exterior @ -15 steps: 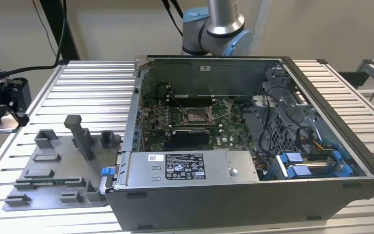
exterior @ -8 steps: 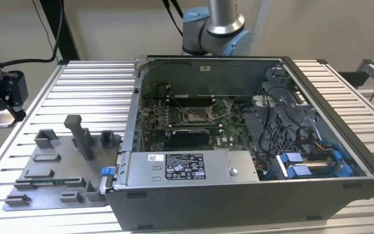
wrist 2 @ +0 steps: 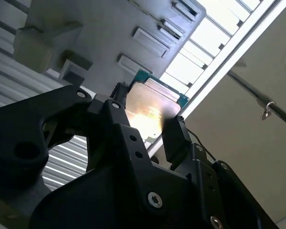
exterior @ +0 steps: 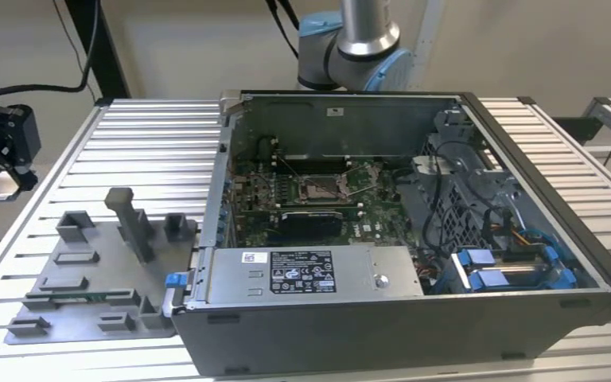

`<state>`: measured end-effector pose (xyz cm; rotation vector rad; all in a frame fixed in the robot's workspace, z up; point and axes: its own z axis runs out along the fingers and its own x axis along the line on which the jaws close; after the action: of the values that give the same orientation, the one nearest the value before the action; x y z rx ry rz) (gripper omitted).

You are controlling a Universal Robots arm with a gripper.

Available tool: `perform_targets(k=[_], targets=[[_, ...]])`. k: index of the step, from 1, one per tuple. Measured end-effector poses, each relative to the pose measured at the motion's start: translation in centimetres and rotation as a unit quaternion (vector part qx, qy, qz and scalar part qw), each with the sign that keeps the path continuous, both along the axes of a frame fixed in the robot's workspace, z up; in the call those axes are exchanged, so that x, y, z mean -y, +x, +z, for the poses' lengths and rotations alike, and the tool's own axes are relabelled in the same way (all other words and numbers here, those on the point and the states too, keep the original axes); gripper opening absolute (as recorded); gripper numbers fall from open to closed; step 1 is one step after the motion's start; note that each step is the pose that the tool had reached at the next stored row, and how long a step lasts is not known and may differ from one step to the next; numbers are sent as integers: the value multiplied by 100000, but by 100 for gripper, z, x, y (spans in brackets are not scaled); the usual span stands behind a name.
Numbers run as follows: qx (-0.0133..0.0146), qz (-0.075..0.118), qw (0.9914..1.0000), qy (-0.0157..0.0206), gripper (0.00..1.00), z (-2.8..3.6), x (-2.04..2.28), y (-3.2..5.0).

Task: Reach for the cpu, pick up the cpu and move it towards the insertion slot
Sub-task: 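Pick up the cpu and move it towards the insertion slot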

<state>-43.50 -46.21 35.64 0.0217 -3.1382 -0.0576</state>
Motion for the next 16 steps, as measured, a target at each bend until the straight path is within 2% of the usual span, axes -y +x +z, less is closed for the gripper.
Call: perform_targets(k=[9, 16], targets=[[-1, 0, 100000, 0, 0, 225, 0, 0], [-11, -1, 100000, -7, 0, 455, 0, 0]])
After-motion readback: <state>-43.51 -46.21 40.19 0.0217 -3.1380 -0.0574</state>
